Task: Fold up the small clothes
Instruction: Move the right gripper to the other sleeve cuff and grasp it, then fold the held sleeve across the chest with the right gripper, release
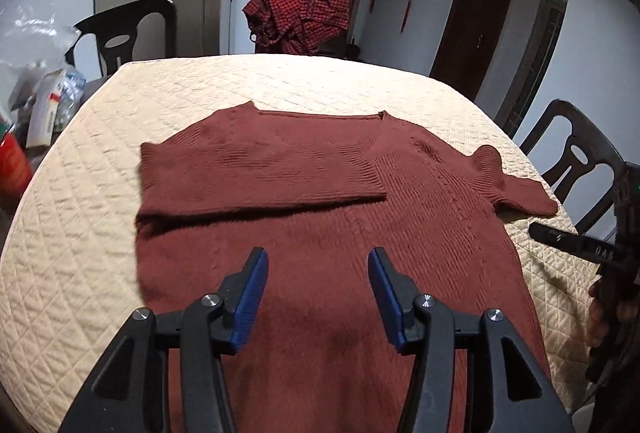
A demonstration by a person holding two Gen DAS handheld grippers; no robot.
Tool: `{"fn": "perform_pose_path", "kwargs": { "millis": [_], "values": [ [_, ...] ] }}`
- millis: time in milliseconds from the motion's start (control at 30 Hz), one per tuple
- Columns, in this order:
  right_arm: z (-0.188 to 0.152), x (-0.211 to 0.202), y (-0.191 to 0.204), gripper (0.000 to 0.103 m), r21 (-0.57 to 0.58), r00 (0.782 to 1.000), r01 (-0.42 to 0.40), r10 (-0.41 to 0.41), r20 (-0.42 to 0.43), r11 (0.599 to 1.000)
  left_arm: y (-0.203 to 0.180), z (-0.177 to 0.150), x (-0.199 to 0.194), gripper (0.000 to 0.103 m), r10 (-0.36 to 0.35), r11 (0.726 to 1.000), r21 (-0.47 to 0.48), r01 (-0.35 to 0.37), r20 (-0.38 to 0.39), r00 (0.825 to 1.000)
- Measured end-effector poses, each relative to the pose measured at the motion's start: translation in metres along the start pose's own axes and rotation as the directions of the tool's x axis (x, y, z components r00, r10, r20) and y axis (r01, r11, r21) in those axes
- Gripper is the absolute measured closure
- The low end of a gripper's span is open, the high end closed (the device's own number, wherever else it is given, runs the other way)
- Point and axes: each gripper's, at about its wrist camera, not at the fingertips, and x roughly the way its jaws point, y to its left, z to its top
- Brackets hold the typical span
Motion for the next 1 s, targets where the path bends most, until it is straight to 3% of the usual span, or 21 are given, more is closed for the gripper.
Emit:
{"fn": "perform_pose_path", "kwargs": {
  "millis": [267,300,367,667,700,767,833,1000],
  "values": [
    [0.013,-0.017,-0.078,0.06,0.295,0.989,0.114,-0.137,0.056,0.949,-0.003,-0.003,0.025,0.048,0.002,1.0,-0.003,-0.002,-0.04,0.999],
    [0.013,-0.018,-0.084,0.06,0.321,0.991,0.083,-0.111,0.071,0.943,-0.003,-0.004,0.027,0.048,0.004,1.0,-0.004,-0.004,-0.046,0.999],
    [0.016,-0.019,-0.09,0.06,0.356,0.993,0.053,-0.088,0.082,0.933,-0.002,-0.008,0.031,0.048,0.008,1.0,-0.008,-0.008,-0.062,0.998],
    [0.033,-0.017,-0.106,0.061,0.424,0.98,0.071,-0.143,0.141,0.903,-0.001,-0.014,0.035,0.045,0.0,1.0,-0.007,0.0,-0.06,0.998],
    [0.034,-0.017,-0.108,0.062,0.429,0.978,0.073,-0.149,0.146,0.9,-0.001,-0.014,0.035,0.044,-0.003,1.0,-0.009,0.003,-0.06,0.998],
    [0.037,-0.015,-0.11,0.079,0.44,0.973,0.1,-0.181,0.145,0.892,-0.001,-0.014,0.035,0.044,-0.006,1.0,-0.01,0.006,-0.061,0.998],
    [0.039,-0.014,-0.113,0.09,0.438,0.971,0.111,-0.192,0.145,0.892,0.0,-0.013,0.035,0.043,-0.011,1.0,-0.011,0.01,-0.062,0.998],
    [0.05,-0.021,-0.101,0.094,0.39,0.968,0.092,-0.174,0.181,0.916,-0.001,-0.013,0.036,0.04,-0.017,1.0,-0.005,0.017,-0.064,0.998]
  ]
}}
